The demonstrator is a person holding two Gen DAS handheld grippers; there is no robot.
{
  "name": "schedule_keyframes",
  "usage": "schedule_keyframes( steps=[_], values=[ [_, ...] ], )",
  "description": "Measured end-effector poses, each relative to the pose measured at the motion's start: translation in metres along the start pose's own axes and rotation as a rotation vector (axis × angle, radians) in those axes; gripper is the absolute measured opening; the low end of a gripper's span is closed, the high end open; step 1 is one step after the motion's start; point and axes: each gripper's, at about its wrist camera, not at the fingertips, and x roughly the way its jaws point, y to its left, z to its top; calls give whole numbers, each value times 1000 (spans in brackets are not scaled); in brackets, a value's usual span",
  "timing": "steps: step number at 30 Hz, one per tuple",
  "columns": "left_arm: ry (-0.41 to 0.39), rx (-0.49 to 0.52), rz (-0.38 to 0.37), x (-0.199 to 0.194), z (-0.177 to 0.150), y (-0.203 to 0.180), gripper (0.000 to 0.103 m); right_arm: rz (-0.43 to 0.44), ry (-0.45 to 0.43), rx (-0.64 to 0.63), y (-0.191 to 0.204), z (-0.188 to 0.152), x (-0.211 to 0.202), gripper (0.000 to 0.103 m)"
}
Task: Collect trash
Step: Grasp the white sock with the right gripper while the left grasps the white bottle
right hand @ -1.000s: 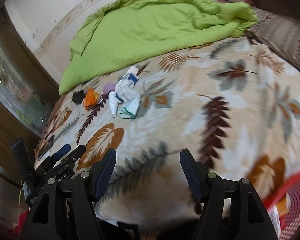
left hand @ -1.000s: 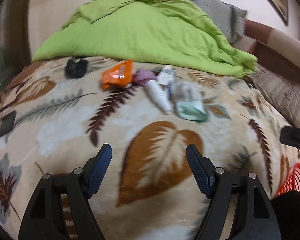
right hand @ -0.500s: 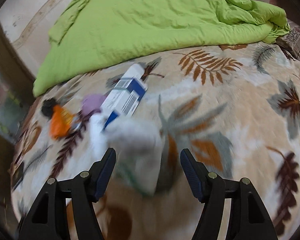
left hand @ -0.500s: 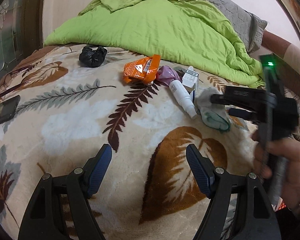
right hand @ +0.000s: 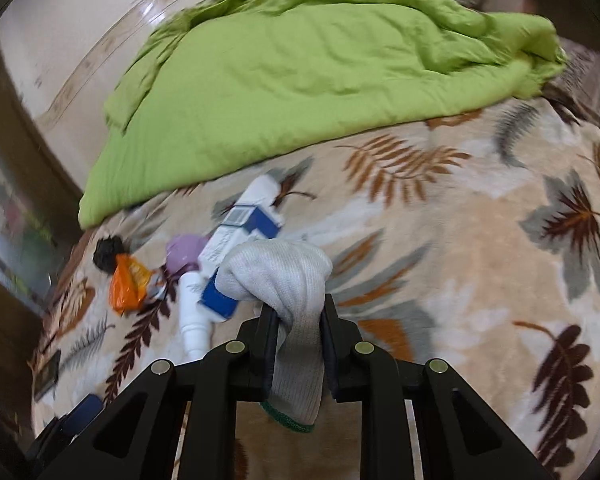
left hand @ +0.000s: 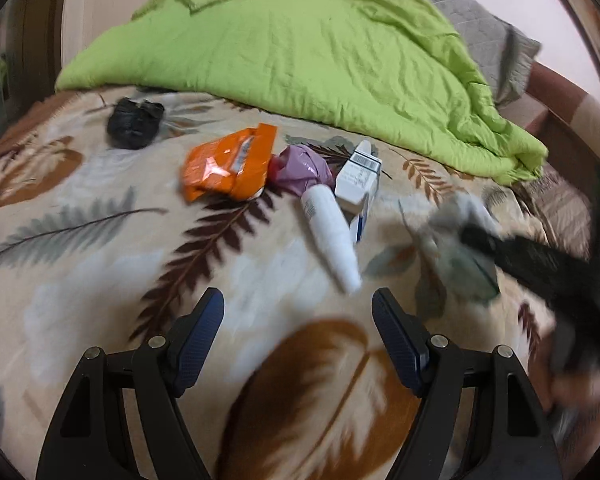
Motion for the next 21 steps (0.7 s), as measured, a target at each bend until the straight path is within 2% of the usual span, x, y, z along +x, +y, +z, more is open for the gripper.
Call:
schedule_keyframes(
  steps=[2,3,5,7,10,12,15,21],
  values=[
    [31,-4,-7,19,15,-7,72,-3,-1,33,-9,2,-1,21],
    [39,-6,-1,26,19,-10,65,-2,0,43,-12,3,-1,21],
    [69,-12,-4,46,31,-17,62,6,1,59,-17,4,-2,21],
    [93,-19,11,61,39,-19,53,14,-1,67,-18,4,-4,22],
    [148,-13,35,88,47,-22,51,28,-6,78,-21,5,-5,22],
    [136,-2,58,96,49,-22,51,32,-7,78,-20,6,-4,22],
    [105,22,91,97,51,-24,36,29,-12,58,-16,5,-4,22],
    [85,27,51,70,30,-14,31,27,-9,36,-9,5,-3,22]
  ],
)
